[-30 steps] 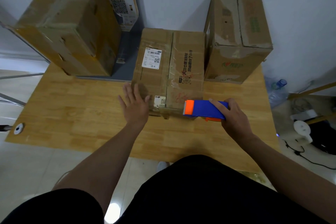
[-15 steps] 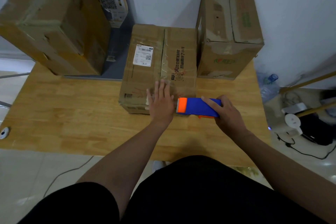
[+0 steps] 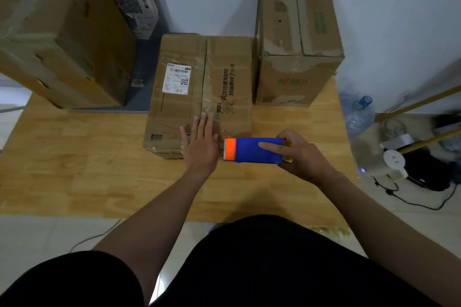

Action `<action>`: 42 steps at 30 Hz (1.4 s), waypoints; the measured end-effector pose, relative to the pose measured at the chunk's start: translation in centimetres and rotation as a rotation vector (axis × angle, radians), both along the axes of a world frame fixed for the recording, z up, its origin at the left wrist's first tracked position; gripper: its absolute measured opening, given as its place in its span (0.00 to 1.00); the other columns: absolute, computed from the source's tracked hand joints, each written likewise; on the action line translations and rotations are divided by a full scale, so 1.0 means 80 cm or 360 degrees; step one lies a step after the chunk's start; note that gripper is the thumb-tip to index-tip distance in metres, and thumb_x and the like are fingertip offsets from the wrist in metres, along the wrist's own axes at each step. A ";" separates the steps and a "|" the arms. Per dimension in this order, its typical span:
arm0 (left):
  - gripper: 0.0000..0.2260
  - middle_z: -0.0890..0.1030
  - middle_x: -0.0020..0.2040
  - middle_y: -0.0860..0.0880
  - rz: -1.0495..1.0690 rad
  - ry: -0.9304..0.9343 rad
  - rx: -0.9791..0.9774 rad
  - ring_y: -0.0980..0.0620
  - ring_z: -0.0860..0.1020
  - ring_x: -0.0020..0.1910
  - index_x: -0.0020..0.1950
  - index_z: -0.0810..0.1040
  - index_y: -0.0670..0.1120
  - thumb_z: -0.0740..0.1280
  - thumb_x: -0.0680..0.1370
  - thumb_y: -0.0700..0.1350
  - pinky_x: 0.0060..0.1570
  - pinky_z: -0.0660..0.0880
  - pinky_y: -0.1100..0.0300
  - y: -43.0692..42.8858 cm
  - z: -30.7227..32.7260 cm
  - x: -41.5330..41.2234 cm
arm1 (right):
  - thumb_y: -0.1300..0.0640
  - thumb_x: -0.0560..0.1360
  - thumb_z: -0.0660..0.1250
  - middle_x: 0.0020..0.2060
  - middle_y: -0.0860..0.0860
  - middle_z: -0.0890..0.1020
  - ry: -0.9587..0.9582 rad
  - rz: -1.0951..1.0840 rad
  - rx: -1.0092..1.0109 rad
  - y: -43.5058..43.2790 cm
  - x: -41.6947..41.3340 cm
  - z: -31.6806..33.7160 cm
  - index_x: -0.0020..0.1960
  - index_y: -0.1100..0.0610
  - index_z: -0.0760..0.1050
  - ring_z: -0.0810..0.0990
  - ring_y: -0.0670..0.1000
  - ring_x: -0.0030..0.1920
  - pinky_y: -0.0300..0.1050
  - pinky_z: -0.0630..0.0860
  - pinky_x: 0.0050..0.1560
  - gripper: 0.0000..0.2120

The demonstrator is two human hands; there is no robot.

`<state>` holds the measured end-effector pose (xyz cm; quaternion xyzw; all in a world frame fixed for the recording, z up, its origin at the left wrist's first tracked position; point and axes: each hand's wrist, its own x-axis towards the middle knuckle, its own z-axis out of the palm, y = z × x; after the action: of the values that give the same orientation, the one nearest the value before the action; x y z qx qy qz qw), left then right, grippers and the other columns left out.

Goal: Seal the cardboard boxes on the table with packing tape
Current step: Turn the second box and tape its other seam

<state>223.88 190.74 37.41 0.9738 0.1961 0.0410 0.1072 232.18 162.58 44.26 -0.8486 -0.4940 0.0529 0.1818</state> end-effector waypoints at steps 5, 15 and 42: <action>0.26 0.52 0.84 0.52 0.0016 0.0002 -0.0003 0.51 0.47 0.83 0.85 0.50 0.51 0.48 0.86 0.51 0.78 0.37 0.40 0.000 0.002 0.001 | 0.61 0.69 0.77 0.59 0.54 0.71 0.0000 0.0000 0.0039 -0.021 0.008 -0.007 0.76 0.38 0.61 0.73 0.52 0.56 0.50 0.80 0.37 0.44; 0.25 0.55 0.84 0.54 0.0053 -0.0032 0.0029 0.52 0.48 0.83 0.84 0.53 0.52 0.46 0.86 0.55 0.77 0.35 0.36 -0.002 0.002 -0.002 | 0.60 0.69 0.77 0.58 0.53 0.71 -0.0056 -0.0086 0.0007 -0.080 0.030 -0.014 0.75 0.38 0.65 0.74 0.50 0.54 0.47 0.79 0.34 0.41; 0.21 0.69 0.78 0.44 -0.0154 -0.0325 0.0031 0.45 0.60 0.81 0.76 0.70 0.43 0.55 0.85 0.49 0.78 0.51 0.35 -0.084 -0.016 0.044 | 0.60 0.71 0.75 0.59 0.51 0.70 0.0028 -0.0016 -0.0060 -0.093 0.047 -0.028 0.76 0.35 0.61 0.73 0.49 0.54 0.44 0.79 0.37 0.42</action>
<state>227.38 184.04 36.11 0.9739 0.1365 0.1367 0.1191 235.96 155.13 42.01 -0.8538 -0.4871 0.0688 0.1703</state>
